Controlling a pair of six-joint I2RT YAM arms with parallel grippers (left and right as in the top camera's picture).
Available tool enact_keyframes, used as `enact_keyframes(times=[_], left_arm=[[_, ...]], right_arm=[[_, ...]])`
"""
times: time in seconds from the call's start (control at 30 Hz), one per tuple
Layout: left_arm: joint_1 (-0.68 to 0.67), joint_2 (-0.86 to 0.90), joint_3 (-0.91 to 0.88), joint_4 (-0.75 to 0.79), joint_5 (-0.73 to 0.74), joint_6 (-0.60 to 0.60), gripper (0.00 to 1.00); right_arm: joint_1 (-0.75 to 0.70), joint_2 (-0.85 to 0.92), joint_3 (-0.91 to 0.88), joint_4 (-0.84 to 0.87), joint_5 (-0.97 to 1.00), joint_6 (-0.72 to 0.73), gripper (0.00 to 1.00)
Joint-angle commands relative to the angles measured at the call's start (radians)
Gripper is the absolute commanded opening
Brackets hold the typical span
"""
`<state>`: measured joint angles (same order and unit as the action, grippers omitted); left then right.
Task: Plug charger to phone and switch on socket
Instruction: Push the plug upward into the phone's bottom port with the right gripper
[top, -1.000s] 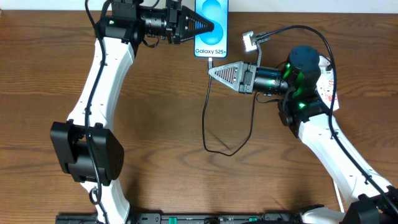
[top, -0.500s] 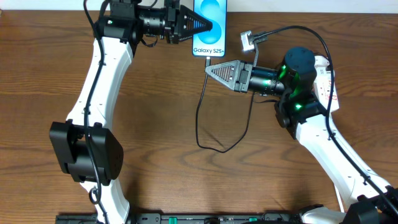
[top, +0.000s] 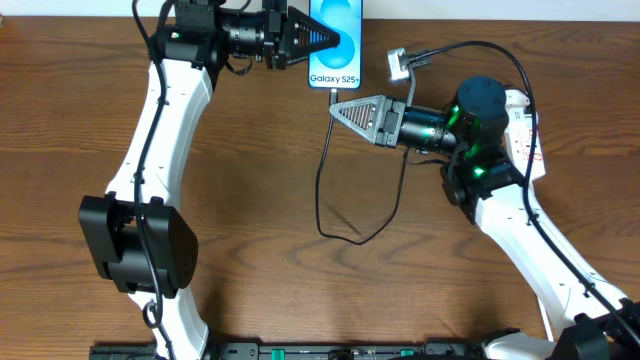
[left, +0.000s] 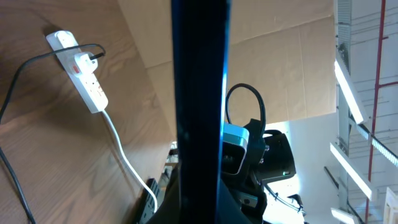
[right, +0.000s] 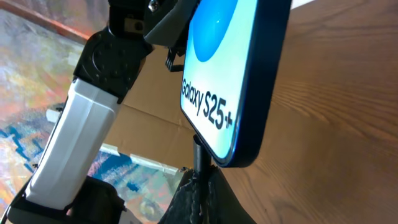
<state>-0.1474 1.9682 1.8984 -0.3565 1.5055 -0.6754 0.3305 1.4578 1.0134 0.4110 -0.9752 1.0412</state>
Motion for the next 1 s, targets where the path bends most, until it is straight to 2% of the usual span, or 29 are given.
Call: enact_keyframes(times=[0.0, 0.97], left_arm=[[-0.011, -0.004, 0.017, 0.000, 0.066, 0.005, 0.07], [-0.028, -0.004, 0.017, 0.000, 0.066, 0.050, 0.08]], right_arm=[[-0.027, -0.008, 0.012, 0.027, 0.079, -0.009, 0.01], [-0.036, -0.008, 0.012, 0.053, 0.113, -0.005, 0.01]])
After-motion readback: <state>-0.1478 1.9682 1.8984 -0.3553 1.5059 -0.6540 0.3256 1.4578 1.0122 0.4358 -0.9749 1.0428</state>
